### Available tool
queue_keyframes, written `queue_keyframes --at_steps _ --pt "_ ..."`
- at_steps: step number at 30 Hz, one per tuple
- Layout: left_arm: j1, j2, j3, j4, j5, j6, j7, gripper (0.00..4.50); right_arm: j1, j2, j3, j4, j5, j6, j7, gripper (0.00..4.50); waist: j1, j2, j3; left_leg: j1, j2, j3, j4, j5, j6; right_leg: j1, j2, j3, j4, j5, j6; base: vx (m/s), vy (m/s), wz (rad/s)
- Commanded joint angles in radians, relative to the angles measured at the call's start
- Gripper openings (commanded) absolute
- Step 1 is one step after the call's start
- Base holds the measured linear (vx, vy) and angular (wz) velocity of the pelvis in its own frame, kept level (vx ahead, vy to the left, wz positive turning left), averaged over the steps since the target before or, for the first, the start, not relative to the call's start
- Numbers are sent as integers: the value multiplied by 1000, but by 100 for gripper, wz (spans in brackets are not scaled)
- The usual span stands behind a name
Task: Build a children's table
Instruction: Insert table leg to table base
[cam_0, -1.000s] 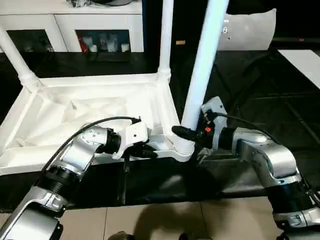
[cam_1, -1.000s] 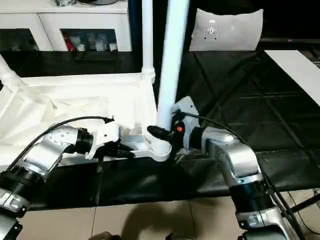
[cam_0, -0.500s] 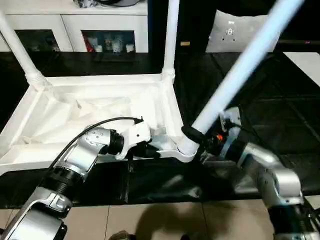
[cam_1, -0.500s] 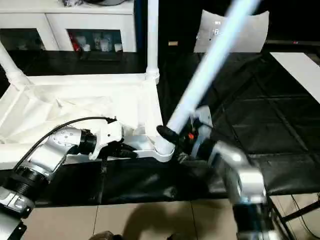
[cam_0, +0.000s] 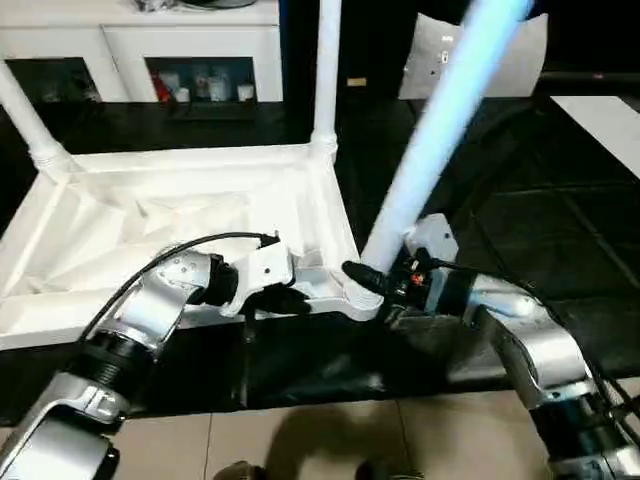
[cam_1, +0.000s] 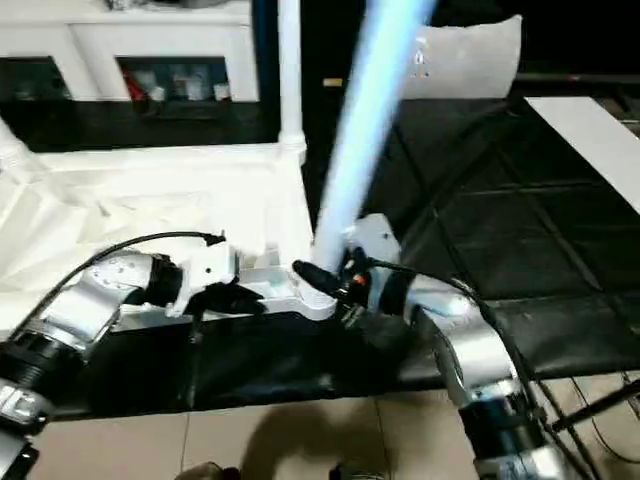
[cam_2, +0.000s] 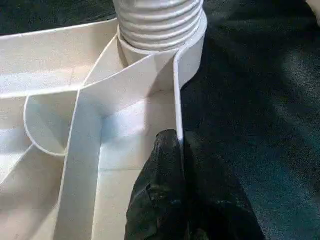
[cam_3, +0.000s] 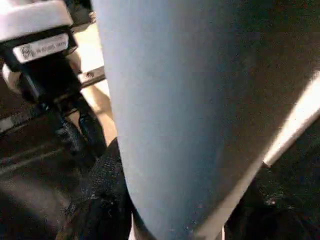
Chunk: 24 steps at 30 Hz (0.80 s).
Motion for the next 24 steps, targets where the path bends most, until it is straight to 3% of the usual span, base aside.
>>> queue_keyframes --at_steps 1,6,10,12,14,16,19,24 --pt "-22 19 -24 -4 29 -24 -32 0 55 -27 100 88 -56 81 56 189 -1 9 -20 21 75 -35 -104 -381 -11 15 -75 53 -96 -396 -185 0 0 0" --pt "-92 8 -19 65 18 -62 -60 0 68 -49 139 64 -37 131 114 189 1 12 -6 17 75 -30 -110 -337 7 19 -74 54 -94 -311 -216 0 0 0" --pt "-144 -10 -2 124 17 -73 -39 0 79 -41 138 33 -7 178 118 189 2 12 9 24 78 -34 -115 -399 -11 11 -79 56 -103 -416 -203 0 0 0" --pt "-165 -15 7 154 24 -86 -13 0 89 -44 141 13 1 190 120 189 2 12 20 31 78 -38 -120 -453 -27 6 -82 57 -113 -516 -178 0 0 0" --pt "-191 -13 12 196 36 -105 6 0 93 -42 144 3 2 195 119 189 2 12 25 35 78 -39 -123 -459 -26 5 -86 59 -121 -552 -165 0 0 0" --pt "-215 -3 18 236 44 -124 13 0 97 -36 144 -4 -2 195 112 189 5 11 23 39 79 -37 -126 -431 -21 5 -85 61 -124 -528 -159 0 0 0" --pt "-216 3 21 239 41 -125 6 0 95 -31 140 -2 -7 193 101 189 4 10 25 27 84 -37 -133 -386 -16 13 -87 60 -113 -455 -185 0 0 0" --pt "-175 31 44 180 15 -70 -13 0 65 10 112 49 -51 157 0 189 3 9 26 28 83 -37 -135 -404 -25 8 -92 62 -119 -521 -179 0 0 0"
